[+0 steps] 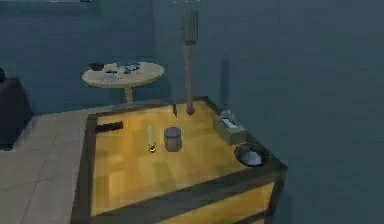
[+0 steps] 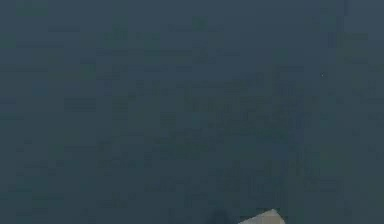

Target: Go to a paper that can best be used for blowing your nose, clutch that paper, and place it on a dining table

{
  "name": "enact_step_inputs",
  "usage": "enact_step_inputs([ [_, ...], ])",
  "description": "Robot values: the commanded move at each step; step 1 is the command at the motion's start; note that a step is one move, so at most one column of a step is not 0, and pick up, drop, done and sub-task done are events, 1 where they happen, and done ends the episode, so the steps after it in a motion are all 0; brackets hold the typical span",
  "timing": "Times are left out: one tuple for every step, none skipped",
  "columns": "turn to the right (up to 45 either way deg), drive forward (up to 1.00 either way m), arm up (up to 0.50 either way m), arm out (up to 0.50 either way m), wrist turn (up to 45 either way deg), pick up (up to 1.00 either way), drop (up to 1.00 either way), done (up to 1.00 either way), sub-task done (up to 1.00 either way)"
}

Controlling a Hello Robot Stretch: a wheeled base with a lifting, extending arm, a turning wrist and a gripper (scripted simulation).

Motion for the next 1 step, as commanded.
enact_step_inputs([
  [-45.0, 0.00, 0.00, 0.00, 0.0, 0.00, 0.00, 0.00, 0.00],
])
